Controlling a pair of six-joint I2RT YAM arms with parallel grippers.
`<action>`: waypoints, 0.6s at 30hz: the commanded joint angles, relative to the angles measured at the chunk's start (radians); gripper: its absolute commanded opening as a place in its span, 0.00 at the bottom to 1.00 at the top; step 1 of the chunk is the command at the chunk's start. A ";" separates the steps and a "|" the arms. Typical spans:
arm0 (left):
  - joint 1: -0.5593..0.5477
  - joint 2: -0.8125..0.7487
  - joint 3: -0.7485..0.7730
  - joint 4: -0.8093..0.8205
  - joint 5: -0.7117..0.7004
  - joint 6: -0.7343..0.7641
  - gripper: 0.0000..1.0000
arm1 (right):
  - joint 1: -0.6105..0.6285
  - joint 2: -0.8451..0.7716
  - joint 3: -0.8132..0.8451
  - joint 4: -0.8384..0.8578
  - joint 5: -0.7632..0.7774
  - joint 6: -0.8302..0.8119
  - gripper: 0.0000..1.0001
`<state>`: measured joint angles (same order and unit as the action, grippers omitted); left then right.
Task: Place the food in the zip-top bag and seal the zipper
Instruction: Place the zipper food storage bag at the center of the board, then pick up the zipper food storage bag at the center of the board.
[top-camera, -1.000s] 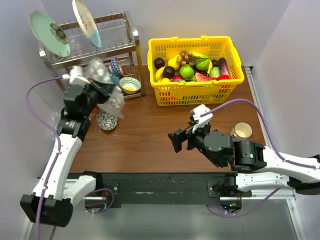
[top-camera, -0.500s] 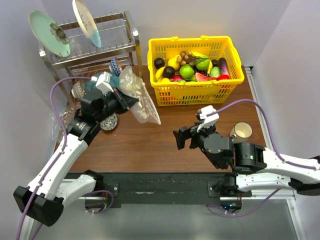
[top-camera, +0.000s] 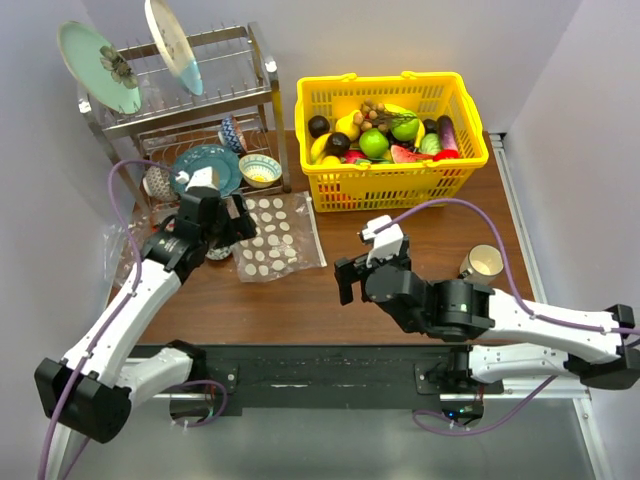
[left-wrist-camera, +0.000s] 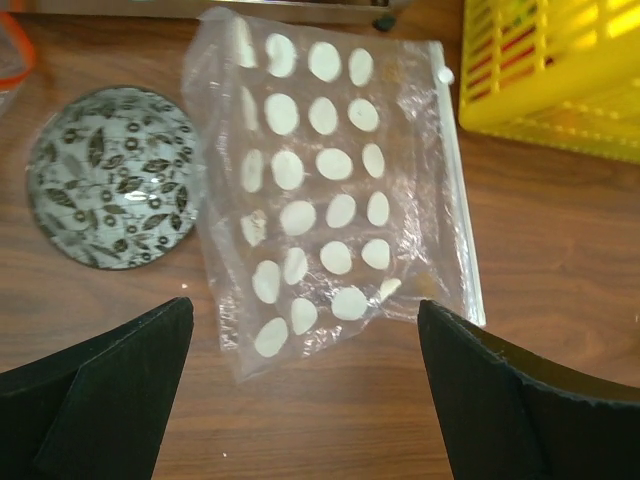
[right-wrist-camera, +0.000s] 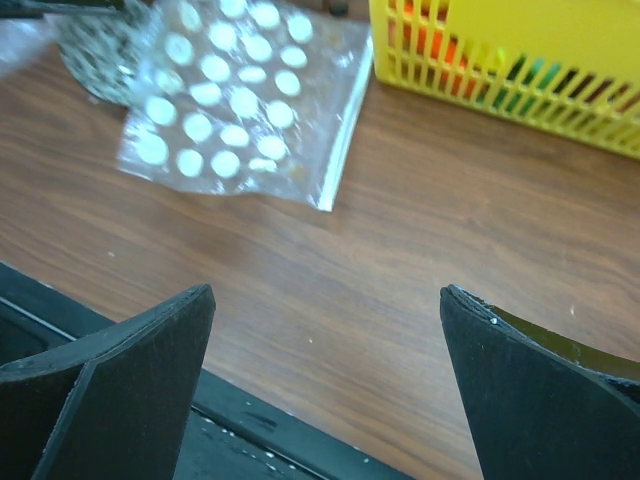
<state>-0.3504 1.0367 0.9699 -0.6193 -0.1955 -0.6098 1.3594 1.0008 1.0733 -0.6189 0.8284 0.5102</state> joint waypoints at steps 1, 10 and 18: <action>-0.088 0.072 0.039 0.041 -0.010 0.069 0.98 | -0.066 0.021 0.040 -0.033 -0.057 0.066 0.99; -0.359 0.367 0.140 0.199 -0.185 0.004 0.85 | -0.083 -0.062 -0.006 -0.008 -0.041 0.090 0.99; -0.426 0.705 0.292 0.263 -0.340 -0.022 0.82 | -0.083 -0.140 -0.021 -0.042 -0.017 0.108 0.99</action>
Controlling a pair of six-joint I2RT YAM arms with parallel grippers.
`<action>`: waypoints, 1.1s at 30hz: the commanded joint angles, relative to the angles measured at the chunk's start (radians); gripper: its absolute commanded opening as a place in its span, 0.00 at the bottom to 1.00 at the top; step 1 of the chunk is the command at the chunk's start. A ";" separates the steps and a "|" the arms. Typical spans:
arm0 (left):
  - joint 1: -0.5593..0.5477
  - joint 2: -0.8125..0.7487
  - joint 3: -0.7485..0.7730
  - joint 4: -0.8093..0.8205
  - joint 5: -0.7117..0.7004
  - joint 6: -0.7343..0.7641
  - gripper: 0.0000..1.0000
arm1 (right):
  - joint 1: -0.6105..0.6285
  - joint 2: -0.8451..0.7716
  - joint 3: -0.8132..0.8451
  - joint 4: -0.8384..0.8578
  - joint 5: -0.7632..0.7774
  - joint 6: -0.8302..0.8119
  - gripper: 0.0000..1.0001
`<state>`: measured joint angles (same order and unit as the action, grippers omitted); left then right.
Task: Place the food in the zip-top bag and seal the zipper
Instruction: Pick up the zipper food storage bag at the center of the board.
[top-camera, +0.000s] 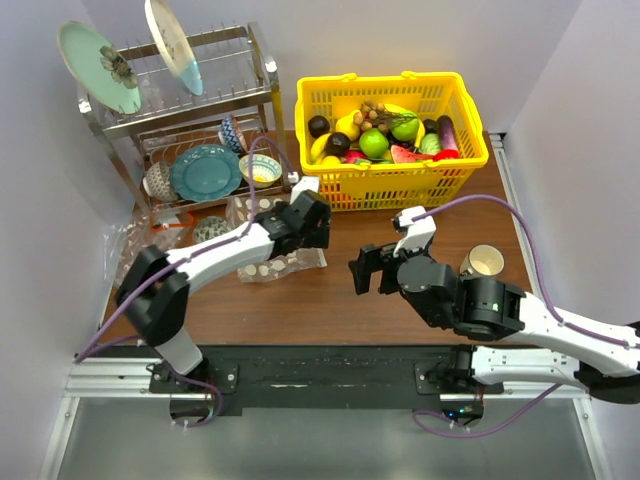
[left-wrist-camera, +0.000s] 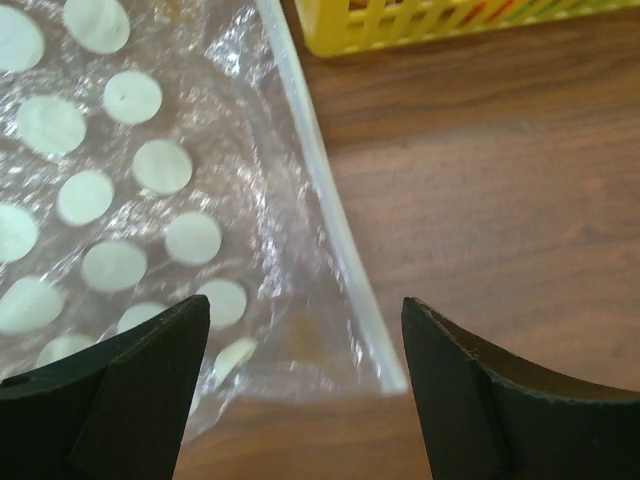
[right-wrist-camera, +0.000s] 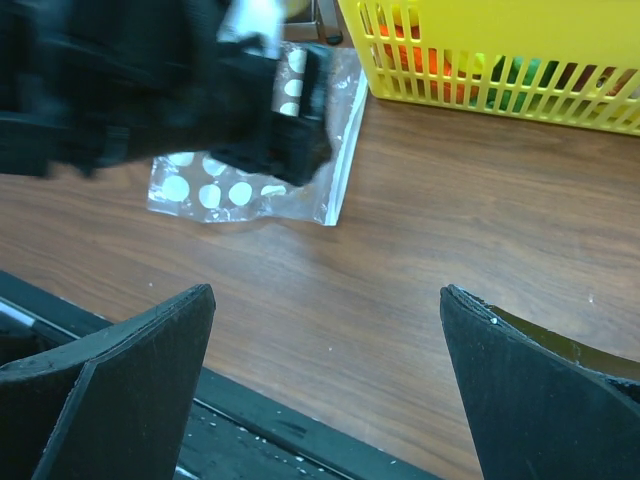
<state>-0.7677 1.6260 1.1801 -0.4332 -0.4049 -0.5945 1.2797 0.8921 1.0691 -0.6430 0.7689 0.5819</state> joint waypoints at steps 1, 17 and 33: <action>-0.010 0.139 0.102 0.091 -0.146 -0.047 0.81 | -0.003 -0.038 -0.018 -0.021 0.043 0.036 0.98; -0.013 0.263 0.084 0.116 -0.239 -0.096 0.25 | -0.003 -0.042 -0.043 -0.021 0.027 0.049 0.99; -0.015 -0.460 -0.367 0.229 0.008 -0.065 0.00 | -0.106 0.122 -0.138 0.296 -0.286 0.200 0.95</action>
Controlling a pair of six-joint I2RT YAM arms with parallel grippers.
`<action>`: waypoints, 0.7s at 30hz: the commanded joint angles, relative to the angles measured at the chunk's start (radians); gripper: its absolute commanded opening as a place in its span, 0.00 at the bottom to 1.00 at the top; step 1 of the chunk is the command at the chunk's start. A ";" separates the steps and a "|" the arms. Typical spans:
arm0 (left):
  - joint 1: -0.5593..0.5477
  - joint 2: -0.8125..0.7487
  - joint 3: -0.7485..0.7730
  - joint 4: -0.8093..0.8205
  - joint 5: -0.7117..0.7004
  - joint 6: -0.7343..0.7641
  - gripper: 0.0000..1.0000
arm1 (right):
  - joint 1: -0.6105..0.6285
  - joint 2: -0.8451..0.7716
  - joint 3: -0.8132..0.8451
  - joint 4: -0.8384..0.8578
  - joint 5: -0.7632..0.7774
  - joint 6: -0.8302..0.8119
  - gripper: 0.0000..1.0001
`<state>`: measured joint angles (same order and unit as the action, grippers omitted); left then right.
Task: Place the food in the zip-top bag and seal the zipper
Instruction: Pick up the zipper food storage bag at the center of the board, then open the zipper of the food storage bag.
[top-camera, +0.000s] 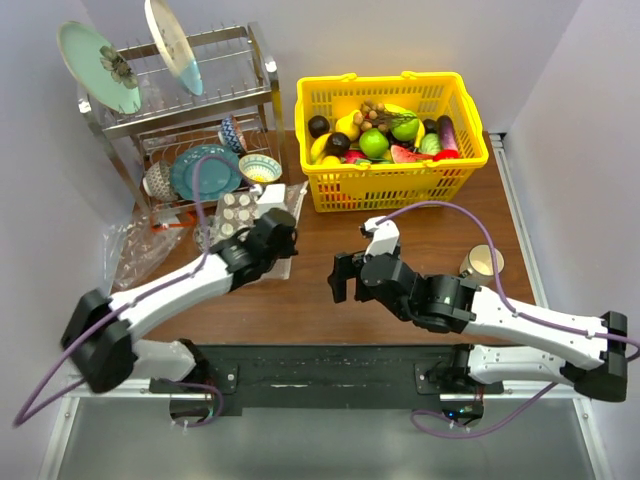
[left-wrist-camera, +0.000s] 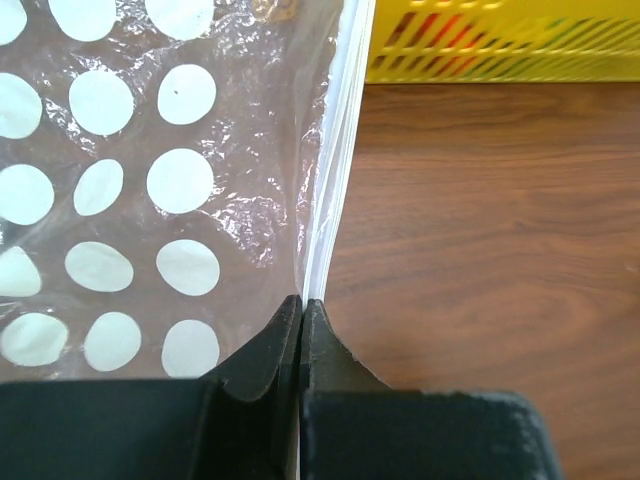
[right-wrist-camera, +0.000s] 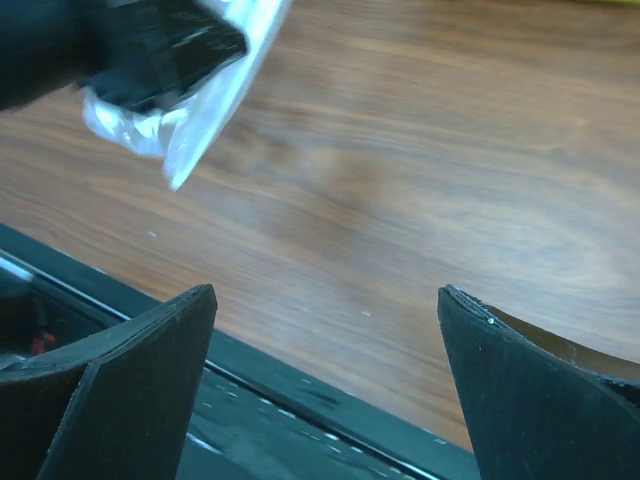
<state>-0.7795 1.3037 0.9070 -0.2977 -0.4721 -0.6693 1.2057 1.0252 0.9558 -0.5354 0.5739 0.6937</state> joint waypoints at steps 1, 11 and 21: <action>-0.004 -0.167 -0.111 0.104 0.110 0.013 0.00 | -0.035 -0.010 -0.034 0.216 -0.097 0.098 0.93; -0.009 -0.421 -0.293 0.226 0.262 0.046 0.00 | -0.038 0.113 -0.023 0.408 -0.126 0.138 0.88; -0.010 -0.509 -0.336 0.278 0.383 0.057 0.00 | -0.040 0.248 0.069 0.334 -0.042 0.129 0.68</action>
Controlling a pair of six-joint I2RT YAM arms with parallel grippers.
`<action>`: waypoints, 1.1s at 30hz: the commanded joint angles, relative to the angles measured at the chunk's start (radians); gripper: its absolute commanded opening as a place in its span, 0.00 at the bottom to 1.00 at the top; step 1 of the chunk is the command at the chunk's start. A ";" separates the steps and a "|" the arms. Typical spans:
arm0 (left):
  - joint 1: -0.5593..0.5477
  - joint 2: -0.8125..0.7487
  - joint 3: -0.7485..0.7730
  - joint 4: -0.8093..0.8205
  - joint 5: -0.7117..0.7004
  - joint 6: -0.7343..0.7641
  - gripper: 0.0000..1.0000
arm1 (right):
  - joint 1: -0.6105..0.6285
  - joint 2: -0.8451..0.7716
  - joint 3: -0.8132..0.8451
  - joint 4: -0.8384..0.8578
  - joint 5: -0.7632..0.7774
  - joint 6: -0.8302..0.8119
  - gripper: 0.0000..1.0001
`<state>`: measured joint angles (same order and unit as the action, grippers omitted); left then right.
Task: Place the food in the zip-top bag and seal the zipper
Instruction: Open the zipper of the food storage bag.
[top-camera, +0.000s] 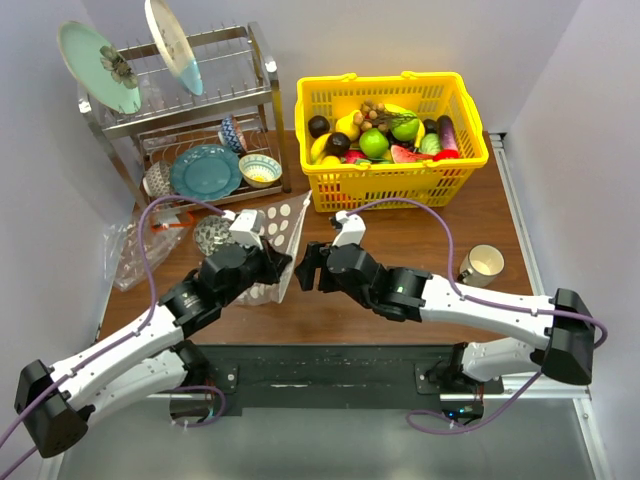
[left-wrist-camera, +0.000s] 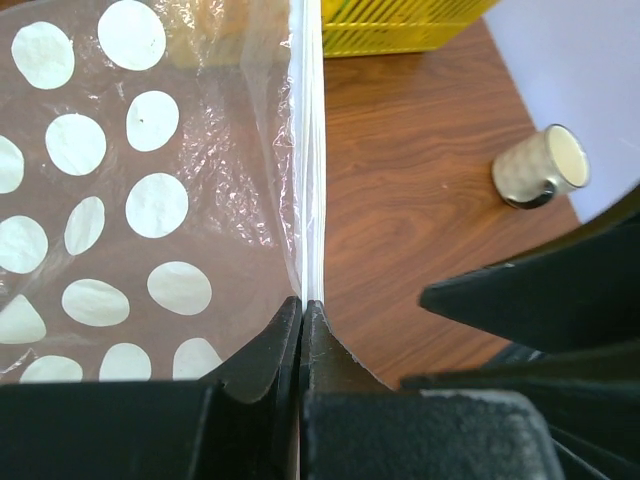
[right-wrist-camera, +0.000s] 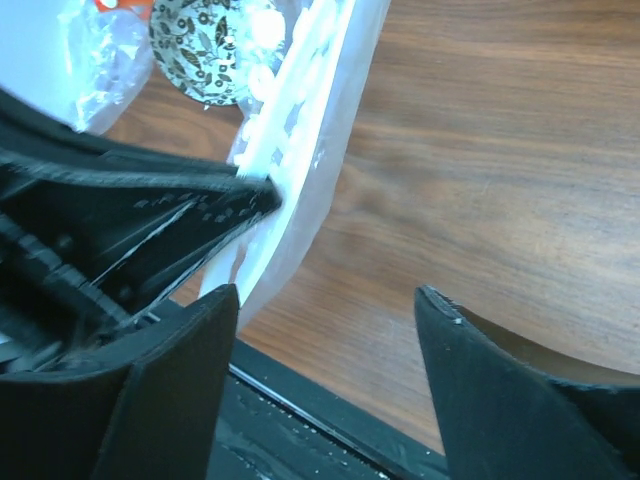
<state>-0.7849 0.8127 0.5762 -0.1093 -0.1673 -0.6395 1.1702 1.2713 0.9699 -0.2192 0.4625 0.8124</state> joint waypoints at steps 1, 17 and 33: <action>-0.005 -0.018 -0.006 0.095 0.107 0.029 0.00 | -0.006 0.003 0.061 0.018 0.079 0.004 0.66; -0.007 -0.037 -0.016 0.127 0.189 0.032 0.00 | -0.052 0.002 0.095 -0.026 0.169 -0.019 0.49; -0.008 -0.043 -0.038 0.157 0.230 0.038 0.00 | -0.084 0.053 0.107 0.007 0.070 0.007 0.46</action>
<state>-0.7872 0.7811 0.5495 -0.0071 0.0433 -0.6308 1.0939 1.3048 1.0355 -0.2367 0.5564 0.7910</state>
